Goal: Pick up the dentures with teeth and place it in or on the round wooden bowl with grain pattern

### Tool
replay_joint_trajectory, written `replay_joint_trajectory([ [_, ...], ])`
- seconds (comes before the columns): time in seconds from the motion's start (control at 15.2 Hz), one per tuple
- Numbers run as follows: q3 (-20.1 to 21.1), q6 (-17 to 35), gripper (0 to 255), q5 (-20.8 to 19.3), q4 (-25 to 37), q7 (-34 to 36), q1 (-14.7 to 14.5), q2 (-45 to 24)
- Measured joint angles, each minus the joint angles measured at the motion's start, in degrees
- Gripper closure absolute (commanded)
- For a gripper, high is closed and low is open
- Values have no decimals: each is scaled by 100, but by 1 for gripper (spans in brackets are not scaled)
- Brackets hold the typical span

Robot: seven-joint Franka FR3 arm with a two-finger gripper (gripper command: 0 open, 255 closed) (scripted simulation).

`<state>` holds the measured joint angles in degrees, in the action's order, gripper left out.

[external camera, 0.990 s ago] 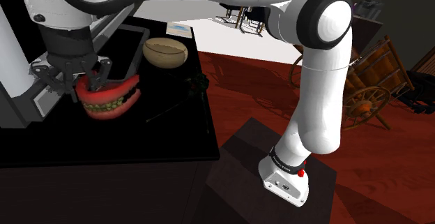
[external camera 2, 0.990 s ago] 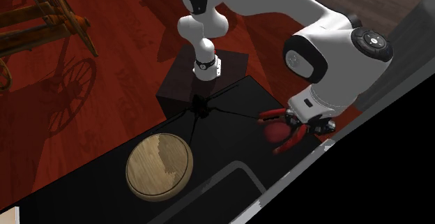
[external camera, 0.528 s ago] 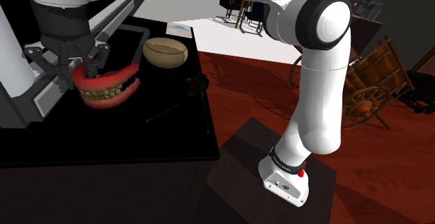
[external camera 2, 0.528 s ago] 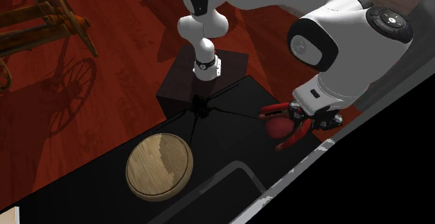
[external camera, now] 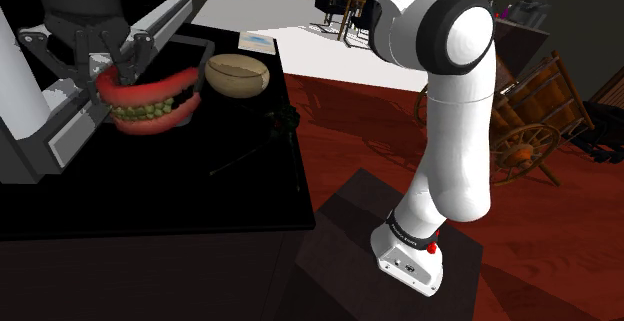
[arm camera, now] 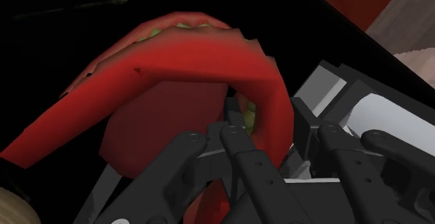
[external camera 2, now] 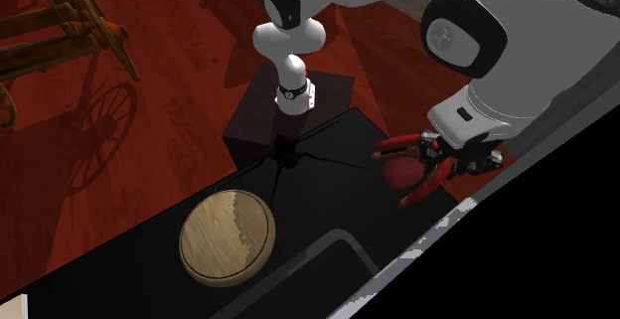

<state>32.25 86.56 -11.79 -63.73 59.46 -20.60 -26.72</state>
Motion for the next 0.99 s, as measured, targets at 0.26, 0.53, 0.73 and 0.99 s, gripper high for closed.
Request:
replay_joint_trajectory([
  [0.26, 7, -404, 255, -101, 582, 20, -146, -177],
  [0.53, 1, -25, 255, 83, 240, -347, 314, 143],
  [0.73, -55, 63, 255, 228, -4, -714, 705, 352],
  [0.99, -159, 86, 255, 405, -230, -1240, 1196, 577],
])
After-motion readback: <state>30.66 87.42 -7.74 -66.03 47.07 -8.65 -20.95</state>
